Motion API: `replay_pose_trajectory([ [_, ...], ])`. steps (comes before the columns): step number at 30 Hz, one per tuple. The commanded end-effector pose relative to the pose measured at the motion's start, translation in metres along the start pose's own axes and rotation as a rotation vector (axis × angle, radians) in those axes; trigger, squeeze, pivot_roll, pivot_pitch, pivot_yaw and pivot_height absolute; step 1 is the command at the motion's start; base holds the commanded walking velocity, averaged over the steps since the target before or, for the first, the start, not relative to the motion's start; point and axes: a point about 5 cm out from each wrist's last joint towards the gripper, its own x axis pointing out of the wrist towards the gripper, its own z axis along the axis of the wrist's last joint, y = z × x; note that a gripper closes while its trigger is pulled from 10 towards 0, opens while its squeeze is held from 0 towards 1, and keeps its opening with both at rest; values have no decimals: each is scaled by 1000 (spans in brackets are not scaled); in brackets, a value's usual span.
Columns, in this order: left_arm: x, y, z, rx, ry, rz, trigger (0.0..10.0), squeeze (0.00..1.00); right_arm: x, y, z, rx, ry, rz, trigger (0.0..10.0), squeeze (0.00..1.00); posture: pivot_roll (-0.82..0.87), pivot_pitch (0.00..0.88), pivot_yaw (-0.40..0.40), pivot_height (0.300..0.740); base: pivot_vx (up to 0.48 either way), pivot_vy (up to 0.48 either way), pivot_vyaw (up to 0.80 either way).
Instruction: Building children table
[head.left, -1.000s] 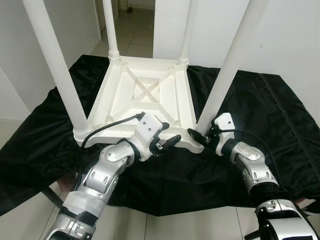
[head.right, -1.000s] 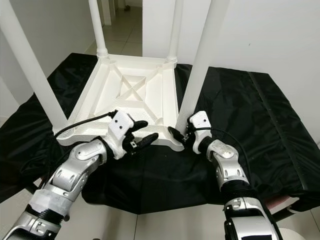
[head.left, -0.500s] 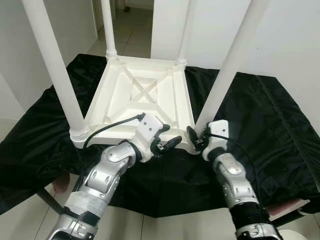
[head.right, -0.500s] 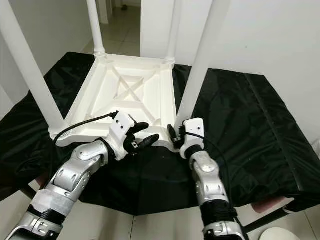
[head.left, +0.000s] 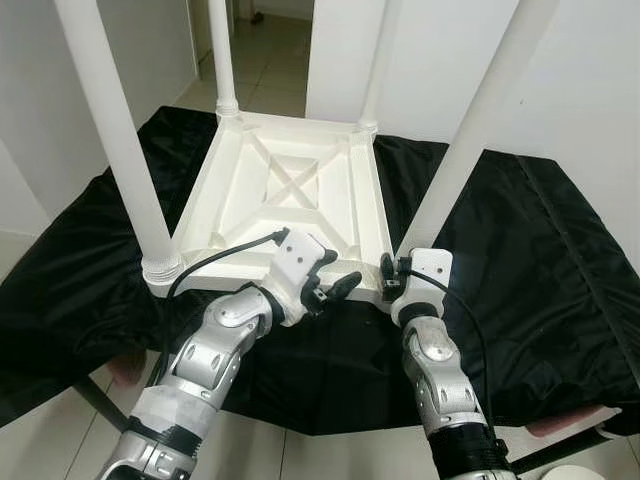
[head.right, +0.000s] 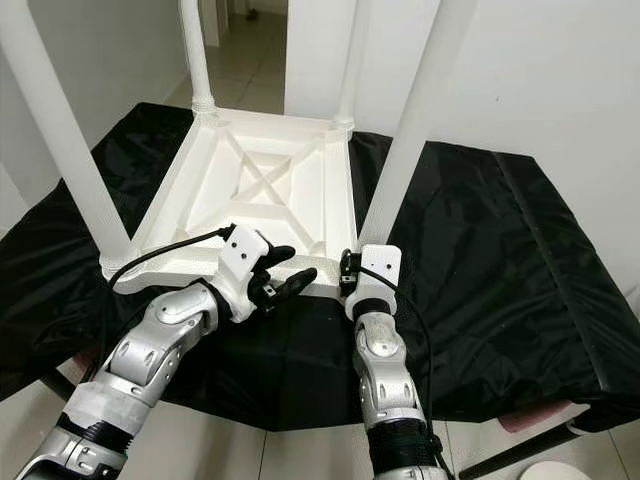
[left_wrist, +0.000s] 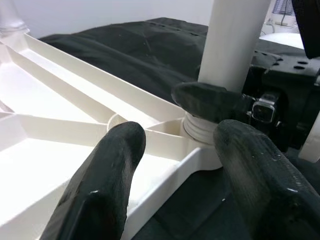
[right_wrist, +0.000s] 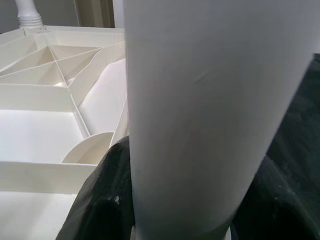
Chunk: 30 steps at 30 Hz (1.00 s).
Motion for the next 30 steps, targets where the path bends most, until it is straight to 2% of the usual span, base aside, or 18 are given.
replay_pose_trajectory([
  [1,1,-1,-1,12,1,15,10000,0,-4,-6,-14,1,70,-20,10000,4,62,0,-83,740,0,0,0],
  [2,2,-5,-1,11,0,23,10000,0,-4,-6,-9,41,35,-19,10000,1000,65,0,-82,740,0,0,0],
  [9,3,-10,-2,13,2,20,10000,0,-4,-8,-5,69,9,-24,10000,1000,68,0,-79,740,0,0,0],
  [13,3,-17,-3,13,2,8,10000,0,-4,-19,-3,32,4,-17,10000,1000,69,0,-74,740,0,0,0],
  [14,3,-19,-4,10,1,5,10000,0,-3,-23,-2,27,-3,5,10000,616,67,0,-71,740,0,0,0],
  [16,3,-19,-4,10,1,5,10000,0,-3,-23,-2,27,-3,5,10000,616,67,0,-71,740,0,0,0],
  [17,2,-20,-4,10,1,4,10000,0,-3,-25,0,24,-7,27,10000,0,66,0,-70,740,0,0,0],
  [20,1,-22,-5,20,-2,6,10000,0,-1,-24,5,37,-22,130,10000,0,65,0,-66,740,0,0,0],
  [21,1,-22,-5,20,-2,6,10000,0,-1,-24,5,37,-22,130,10000,0,65,0,-66,740,0,0,0],
  [25,1,-22,-3,24,-10,15,10000,0,4,-21,12,-9,-56,289,10000,0,68,0,-65,740,0,0,0],
  [30,0,-20,-1,30,-13,32,10000,0,7,-24,14,-49,-77,389,10000,0,72,0,-61,740,0,0,0],
])
